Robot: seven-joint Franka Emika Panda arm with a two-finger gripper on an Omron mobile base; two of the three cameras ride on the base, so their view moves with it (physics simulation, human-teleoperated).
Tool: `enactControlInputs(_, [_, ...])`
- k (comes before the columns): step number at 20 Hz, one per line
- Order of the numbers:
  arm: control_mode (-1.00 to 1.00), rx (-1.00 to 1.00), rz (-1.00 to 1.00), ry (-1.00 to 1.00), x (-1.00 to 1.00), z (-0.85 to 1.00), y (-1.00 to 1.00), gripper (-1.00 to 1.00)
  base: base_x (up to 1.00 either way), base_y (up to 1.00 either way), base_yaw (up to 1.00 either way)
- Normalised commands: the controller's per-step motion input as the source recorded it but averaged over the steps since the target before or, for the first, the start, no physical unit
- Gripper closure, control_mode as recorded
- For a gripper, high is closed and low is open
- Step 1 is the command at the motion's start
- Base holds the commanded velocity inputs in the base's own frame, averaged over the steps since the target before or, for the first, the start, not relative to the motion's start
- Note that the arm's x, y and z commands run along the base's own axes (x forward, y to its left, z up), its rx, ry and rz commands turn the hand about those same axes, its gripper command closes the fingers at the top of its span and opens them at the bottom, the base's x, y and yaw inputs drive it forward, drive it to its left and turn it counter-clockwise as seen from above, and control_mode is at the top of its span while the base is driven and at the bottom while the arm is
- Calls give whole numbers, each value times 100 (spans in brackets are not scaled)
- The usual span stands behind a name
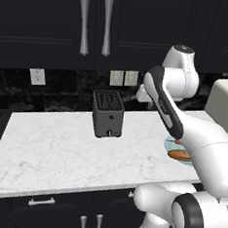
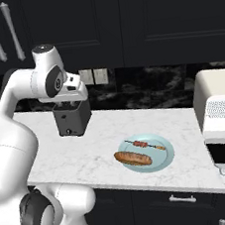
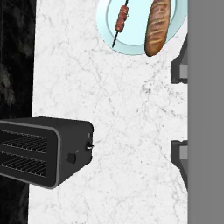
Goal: Pick up the kebab skewer and baguette bread, and place them inside the toaster oven. Close the toaster oven door and start by setting the timer.
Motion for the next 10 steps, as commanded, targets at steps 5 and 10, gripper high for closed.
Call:
enactControlInputs(5, [100, 0, 0, 0, 0, 0, 0, -100, 0, 0, 0])
enactControlInputs(10, [100, 0, 0, 0, 0, 0, 0, -100, 0, 0, 0])
